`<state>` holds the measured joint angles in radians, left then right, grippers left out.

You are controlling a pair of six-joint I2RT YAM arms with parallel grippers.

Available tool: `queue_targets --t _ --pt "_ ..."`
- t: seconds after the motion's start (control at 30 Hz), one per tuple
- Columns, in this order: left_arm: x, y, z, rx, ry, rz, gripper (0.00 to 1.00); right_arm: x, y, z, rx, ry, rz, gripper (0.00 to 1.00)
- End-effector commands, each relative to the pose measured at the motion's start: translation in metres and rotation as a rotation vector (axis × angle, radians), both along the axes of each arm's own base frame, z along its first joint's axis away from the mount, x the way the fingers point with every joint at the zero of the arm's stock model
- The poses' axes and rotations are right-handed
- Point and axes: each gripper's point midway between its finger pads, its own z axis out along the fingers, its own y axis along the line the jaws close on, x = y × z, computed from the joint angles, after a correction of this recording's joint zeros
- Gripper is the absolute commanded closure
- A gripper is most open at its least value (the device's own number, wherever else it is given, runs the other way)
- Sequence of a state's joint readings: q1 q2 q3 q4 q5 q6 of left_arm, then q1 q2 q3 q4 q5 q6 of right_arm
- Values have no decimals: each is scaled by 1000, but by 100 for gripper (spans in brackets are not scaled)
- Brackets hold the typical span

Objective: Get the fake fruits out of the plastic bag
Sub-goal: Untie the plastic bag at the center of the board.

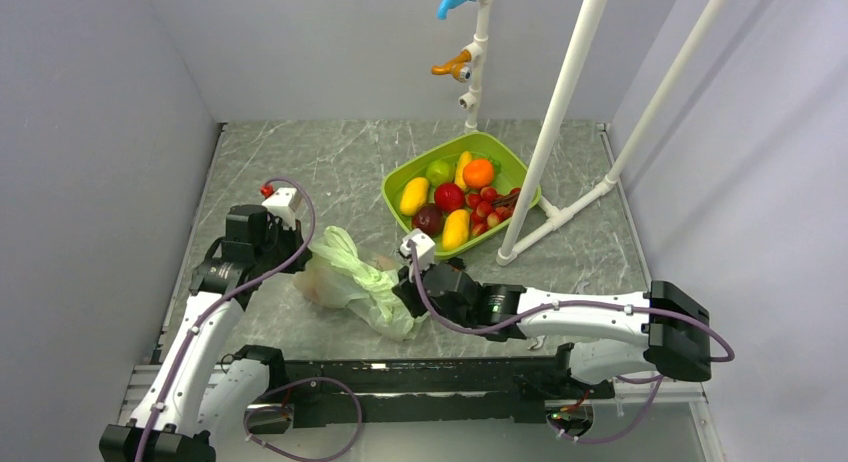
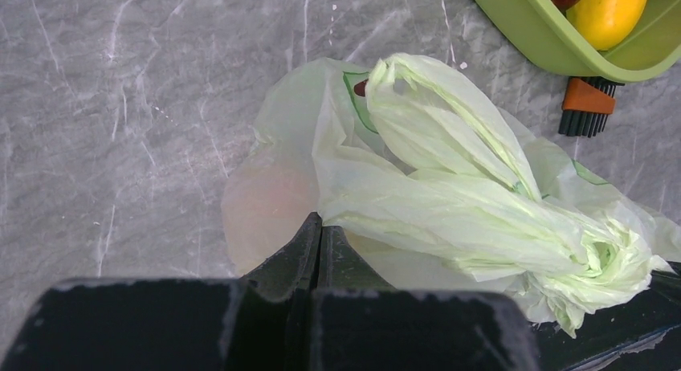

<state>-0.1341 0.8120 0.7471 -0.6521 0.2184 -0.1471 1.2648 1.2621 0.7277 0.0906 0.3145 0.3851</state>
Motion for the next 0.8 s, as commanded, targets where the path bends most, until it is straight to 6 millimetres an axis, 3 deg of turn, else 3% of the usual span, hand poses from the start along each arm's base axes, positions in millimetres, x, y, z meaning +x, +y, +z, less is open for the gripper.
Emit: queue_targets --t 0.0,0.17,0.3,0.53,0.77 --pt "13 0 21 -10 -74 -1 100 4 19 36 -5 -82 54 85" --pt "12 -5 21 -27 -71 -23 100 6 46 72 -51 -201 114 58" --pt "11 -5 21 -30 -78 -25 100 6 69 75 -88 -217 173 47" --pt "12 -4 21 -24 -73 -19 100 13 90 50 -213 -240 182 49" --pt "11 -5 21 -28 -72 -25 100 19 89 28 -344 -300 135 59"
